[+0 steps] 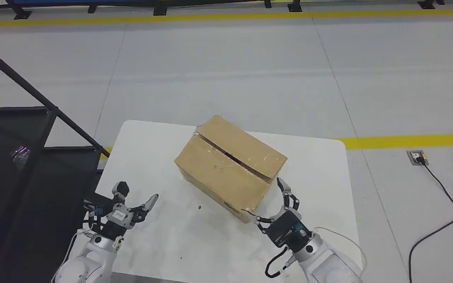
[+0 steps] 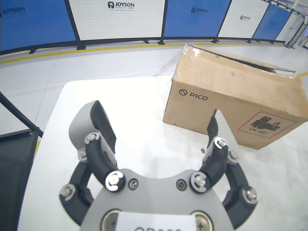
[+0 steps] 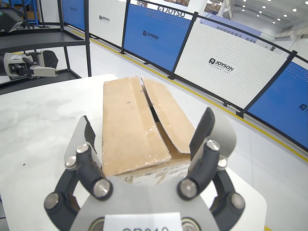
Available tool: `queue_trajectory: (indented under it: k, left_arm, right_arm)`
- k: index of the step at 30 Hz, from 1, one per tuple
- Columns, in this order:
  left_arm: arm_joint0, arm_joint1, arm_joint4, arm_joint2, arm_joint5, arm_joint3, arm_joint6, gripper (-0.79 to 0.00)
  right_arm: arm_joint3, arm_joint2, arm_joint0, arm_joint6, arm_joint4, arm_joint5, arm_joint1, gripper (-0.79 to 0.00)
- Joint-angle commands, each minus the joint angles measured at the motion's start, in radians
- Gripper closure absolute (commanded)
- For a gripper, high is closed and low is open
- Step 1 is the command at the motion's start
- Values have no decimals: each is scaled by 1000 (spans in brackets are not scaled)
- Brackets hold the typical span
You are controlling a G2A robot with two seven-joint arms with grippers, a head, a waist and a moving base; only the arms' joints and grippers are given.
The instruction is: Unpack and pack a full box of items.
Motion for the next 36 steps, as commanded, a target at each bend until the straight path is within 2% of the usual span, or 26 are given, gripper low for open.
queue_trajectory:
  k: [1,3,4,7,12,17,23,29,34,36]
  left_arm:
    - [0,0,-2,1,0,-1,0,-785]
    - [-11,-2,-10,8,13,8,6,-785]
    - [-32,-4,-18,16,22,31,4,-785]
    - [-129,-8,-69,54,-8,119,-21,-785]
    - [-338,-18,-56,126,1,334,-19,-785]
    - [-545,-36,-18,215,20,563,-6,-785]
    - [-731,-62,27,325,-26,799,-5,-785]
    - [-829,-84,78,408,-98,961,45,-785]
    - [-841,-79,116,423,-191,1015,124,-785]
    - [-836,-73,125,420,-228,1021,152,-785]
  right_arm:
    - [0,-1,-1,1,2,-2,0,-785]
    - [-4,-10,4,1,41,-28,-1,-785]
    - [2,-14,13,-15,99,-74,-1,-785]
    - [35,7,41,-12,240,-148,-1,-785]
    - [63,39,52,15,383,-238,4,-785]
    - [61,91,6,10,473,-290,13,-785]
    - [27,149,-73,-5,510,-310,24,-785]
    - [9,181,-120,-7,531,-291,30,-785]
    - [31,198,-120,46,629,-284,32,-785]
    - [45,213,-114,127,711,-212,31,-785]
